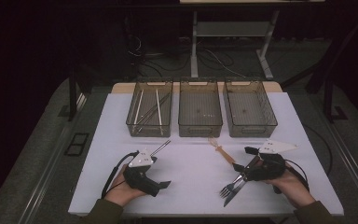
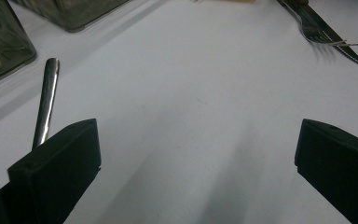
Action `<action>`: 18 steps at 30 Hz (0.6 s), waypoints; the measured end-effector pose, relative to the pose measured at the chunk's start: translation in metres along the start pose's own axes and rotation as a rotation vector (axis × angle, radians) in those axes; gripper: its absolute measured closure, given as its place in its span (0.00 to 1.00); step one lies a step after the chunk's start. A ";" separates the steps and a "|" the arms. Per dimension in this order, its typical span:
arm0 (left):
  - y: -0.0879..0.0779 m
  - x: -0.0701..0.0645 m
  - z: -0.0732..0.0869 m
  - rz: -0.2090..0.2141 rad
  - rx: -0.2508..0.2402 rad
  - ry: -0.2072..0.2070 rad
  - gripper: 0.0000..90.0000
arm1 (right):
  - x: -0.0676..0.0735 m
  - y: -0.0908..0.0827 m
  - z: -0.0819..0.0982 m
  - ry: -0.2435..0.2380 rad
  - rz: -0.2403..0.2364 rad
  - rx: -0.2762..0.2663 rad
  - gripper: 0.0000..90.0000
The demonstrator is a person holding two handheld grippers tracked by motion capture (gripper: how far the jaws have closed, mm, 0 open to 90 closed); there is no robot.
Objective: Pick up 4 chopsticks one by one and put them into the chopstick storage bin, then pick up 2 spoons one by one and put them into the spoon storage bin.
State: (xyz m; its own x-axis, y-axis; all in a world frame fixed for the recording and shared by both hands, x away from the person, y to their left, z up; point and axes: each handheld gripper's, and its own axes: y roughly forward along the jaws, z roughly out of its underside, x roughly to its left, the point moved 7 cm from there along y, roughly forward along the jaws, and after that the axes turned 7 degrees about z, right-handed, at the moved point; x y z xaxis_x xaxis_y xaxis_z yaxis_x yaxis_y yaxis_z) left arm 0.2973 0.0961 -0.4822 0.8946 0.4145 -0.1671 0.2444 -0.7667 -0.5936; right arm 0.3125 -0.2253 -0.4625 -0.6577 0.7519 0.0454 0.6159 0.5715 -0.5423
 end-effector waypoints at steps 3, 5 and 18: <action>0.000 0.000 0.000 -0.002 0.001 0.000 0.00 | -0.004 -0.005 0.011 -0.001 0.010 0.016 0.19; 0.000 0.000 0.000 -0.002 -0.001 0.001 0.00 | -0.007 -0.008 0.017 0.004 0.016 0.024 0.19; -0.007 0.004 -0.005 -0.028 -0.019 -0.004 0.01 | -0.010 -0.019 0.028 0.016 0.023 0.035 0.19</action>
State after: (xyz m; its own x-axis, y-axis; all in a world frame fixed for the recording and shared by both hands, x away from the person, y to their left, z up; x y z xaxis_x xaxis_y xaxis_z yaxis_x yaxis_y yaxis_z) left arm 0.3011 0.1012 -0.4749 0.8858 0.4379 -0.1534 0.2766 -0.7639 -0.5831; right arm 0.2955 -0.2528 -0.4762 -0.6363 0.7700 0.0459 0.6148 0.5422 -0.5727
